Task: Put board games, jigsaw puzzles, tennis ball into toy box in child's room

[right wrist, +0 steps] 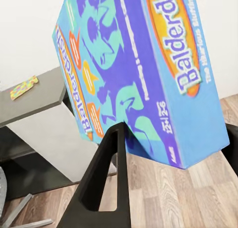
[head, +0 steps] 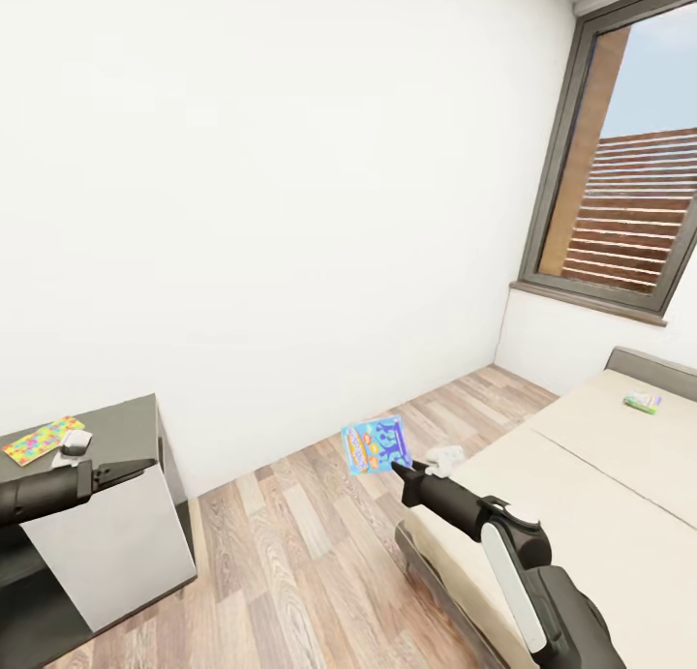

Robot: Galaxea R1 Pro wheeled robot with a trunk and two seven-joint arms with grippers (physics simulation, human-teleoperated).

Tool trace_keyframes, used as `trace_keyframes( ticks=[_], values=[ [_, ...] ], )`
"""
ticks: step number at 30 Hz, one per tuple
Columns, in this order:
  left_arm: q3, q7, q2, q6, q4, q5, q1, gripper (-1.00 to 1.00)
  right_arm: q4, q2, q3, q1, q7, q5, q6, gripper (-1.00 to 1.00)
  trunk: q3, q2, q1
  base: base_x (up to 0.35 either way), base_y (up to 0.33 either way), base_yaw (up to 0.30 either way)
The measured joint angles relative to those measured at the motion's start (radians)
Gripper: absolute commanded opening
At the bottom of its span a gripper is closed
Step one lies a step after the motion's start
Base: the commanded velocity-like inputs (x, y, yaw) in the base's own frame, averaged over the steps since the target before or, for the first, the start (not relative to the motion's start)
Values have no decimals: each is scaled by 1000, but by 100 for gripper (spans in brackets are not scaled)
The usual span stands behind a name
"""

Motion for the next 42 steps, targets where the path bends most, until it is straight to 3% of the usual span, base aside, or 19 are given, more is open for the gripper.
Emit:
trace_keyframes(
  ticks=[12,29,42],
  values=[
    [1,0,-2,-1,0,3,1,100,0,2,2,0,-1,0,14,-100,0,0,0,0,0,9],
    [-1,0,-8,-4,0,1,0,100,-3,3,12,0,-4,11,51,-100,-3,0,0,76,-44,262],
    [0,0,-8,-6,0,1,0,100,-4,3,9,2,-3,4,55,-100,-11,1,0,137,-1,18]
  ],
)
